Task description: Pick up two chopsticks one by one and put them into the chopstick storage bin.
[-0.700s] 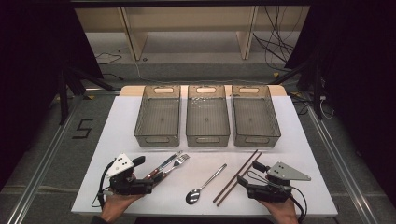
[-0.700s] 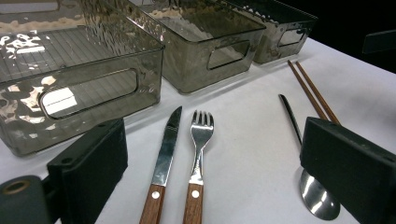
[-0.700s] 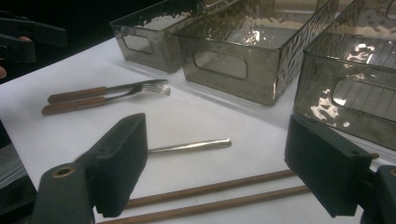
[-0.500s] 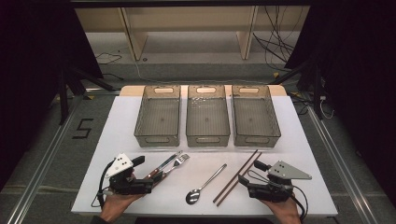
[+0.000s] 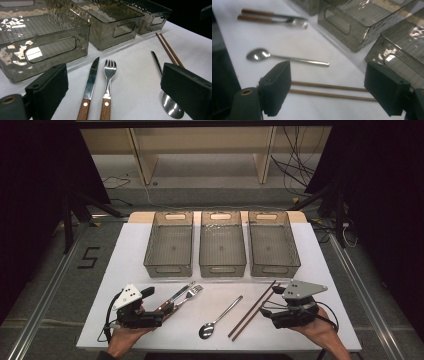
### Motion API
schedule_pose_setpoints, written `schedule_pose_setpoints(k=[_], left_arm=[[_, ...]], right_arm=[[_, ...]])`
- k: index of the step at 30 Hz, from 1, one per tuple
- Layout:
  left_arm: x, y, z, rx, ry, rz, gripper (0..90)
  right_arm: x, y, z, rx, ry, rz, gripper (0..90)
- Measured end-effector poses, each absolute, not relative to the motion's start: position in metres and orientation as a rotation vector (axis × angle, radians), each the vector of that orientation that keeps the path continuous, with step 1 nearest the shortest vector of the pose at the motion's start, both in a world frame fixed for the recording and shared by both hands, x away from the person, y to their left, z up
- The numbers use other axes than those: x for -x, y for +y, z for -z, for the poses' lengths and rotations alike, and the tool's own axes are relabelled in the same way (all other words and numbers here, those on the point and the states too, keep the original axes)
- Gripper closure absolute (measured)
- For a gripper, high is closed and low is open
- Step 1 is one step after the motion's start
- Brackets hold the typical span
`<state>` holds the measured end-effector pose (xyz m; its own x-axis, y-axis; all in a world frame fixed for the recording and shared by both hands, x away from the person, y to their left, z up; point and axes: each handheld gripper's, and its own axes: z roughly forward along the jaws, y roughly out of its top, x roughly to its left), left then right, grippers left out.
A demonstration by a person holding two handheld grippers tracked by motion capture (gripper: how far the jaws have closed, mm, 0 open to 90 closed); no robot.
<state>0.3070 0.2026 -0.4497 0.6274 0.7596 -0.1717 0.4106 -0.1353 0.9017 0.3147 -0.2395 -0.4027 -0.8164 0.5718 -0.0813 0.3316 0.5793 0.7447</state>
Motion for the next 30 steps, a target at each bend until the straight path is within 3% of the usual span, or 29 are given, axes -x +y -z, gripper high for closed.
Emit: schedule_pose_setpoints(k=[16, 30], left_arm=[[-0.307, 0.203, 0.449, -1.755, 0.954, -0.399, 7.1], [-0.307, 0.203, 0.449, -1.76, 0.951, -0.396, 7.1]], right_arm=[[-0.339, -0.205, 0.408, -0.343, 2.799, -0.615, 28.2], [-0.361, -0.195, 0.428, -0.218, 2.919, -0.401, 41.4]])
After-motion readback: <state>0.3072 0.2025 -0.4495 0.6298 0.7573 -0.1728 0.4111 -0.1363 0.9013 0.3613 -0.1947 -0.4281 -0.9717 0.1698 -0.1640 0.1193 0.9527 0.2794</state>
